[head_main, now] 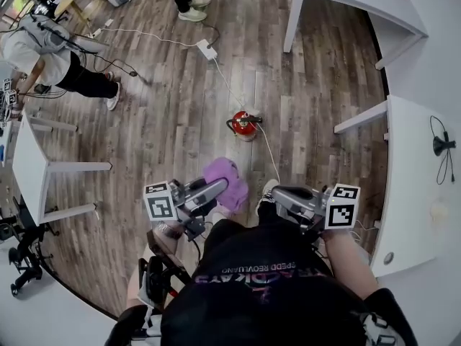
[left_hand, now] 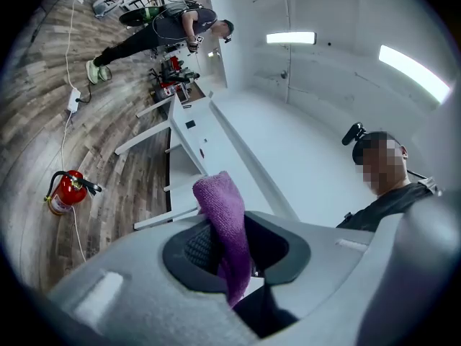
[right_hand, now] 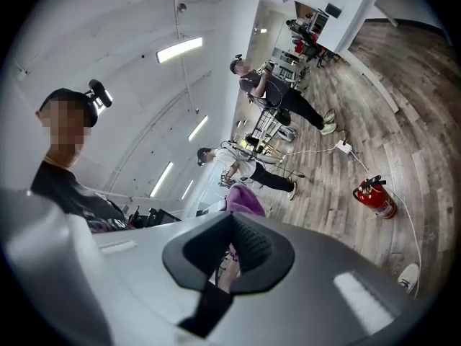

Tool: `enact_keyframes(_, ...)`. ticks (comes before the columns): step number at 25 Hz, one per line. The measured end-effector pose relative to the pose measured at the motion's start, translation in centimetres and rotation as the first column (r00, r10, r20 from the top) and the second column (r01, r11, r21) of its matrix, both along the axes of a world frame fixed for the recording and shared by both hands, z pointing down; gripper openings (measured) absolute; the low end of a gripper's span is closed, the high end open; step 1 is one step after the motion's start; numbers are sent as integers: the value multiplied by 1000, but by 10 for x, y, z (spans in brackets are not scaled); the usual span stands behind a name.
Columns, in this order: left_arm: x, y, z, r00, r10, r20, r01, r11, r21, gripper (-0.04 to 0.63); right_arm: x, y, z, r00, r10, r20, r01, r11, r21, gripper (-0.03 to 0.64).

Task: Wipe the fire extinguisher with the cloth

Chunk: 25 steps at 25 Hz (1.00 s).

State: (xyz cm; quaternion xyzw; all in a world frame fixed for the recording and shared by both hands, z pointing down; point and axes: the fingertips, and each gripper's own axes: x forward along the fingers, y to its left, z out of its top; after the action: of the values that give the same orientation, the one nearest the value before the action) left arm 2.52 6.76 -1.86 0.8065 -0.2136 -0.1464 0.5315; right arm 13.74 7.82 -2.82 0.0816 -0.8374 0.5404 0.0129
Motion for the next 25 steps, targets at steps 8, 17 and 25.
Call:
enact_keyframes(8,26,-40,18,999,24,41,-23,1000,-9,71,40,-24,24,999,42,-14,-43,998,-36,3)
enact_keyframes(17,-9,-86,39,961,185,207,-204,976,73,71,22,-19,48,988,140,-66,-144,988,-49,3)
enact_keyframes(25,-53,-129,86,898,358,257,-391,916,92,71,-22,-20,97,948,289,-133,-299,952,-62,3)
